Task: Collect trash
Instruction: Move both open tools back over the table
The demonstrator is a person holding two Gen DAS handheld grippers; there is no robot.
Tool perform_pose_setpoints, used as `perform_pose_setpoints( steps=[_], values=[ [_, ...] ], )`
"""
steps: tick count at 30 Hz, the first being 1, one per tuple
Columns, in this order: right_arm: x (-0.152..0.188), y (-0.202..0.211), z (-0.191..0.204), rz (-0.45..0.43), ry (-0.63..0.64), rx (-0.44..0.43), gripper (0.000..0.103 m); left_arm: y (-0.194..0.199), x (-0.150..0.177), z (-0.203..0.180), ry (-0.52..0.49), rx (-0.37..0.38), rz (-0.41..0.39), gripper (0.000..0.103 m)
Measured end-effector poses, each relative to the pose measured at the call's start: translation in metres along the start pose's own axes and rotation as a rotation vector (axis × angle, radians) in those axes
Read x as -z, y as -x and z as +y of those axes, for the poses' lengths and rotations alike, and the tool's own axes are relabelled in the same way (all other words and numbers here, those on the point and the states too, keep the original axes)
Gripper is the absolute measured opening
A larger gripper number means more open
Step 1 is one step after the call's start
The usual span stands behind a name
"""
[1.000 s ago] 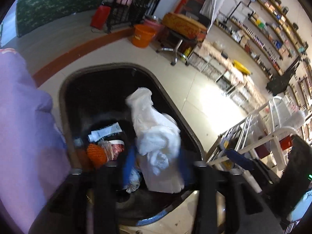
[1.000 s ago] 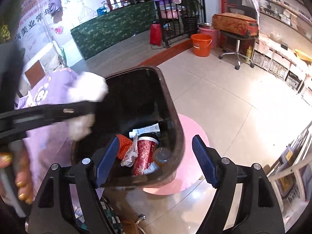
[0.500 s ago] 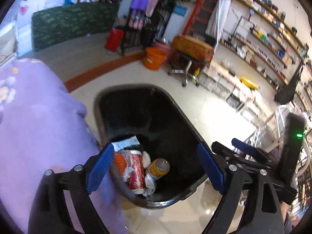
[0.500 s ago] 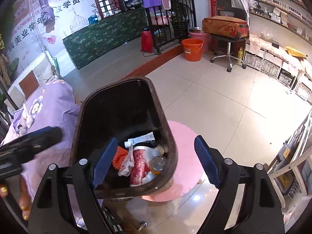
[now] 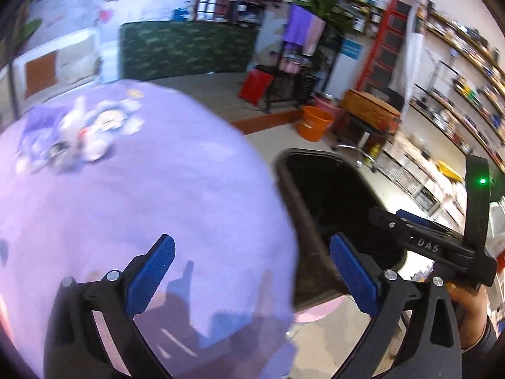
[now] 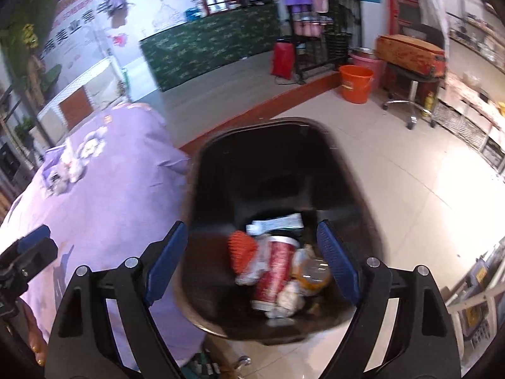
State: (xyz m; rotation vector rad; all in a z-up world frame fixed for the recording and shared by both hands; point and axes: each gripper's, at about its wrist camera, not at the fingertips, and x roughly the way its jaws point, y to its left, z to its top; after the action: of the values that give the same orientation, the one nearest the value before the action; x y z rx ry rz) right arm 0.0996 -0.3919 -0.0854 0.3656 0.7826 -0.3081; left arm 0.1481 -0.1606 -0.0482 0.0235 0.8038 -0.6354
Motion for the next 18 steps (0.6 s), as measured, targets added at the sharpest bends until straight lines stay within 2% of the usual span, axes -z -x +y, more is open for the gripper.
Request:
perform_pose_setpoints(
  steps=[12, 14, 18],
  values=[
    [-0.019, -0.031, 0.136, 0.025, 0.2, -0.247, 0.083, 0.047, 0.006, 0.109, 0.112, -0.224, -0.024, 0.097],
    [-0.022, -0.034, 0.158, 0.028, 0.237, -0.276, 0.083, 0.051, 0.004, 0.128, 0.121, -0.25, -0.019, 0.097],
    [-0.027, -0.04, 0.198, 0.034, 0.325, -0.321, 0.083, 0.062, -0.007, 0.175, 0.202, -0.291, -0.039, 0.097]
  ],
)
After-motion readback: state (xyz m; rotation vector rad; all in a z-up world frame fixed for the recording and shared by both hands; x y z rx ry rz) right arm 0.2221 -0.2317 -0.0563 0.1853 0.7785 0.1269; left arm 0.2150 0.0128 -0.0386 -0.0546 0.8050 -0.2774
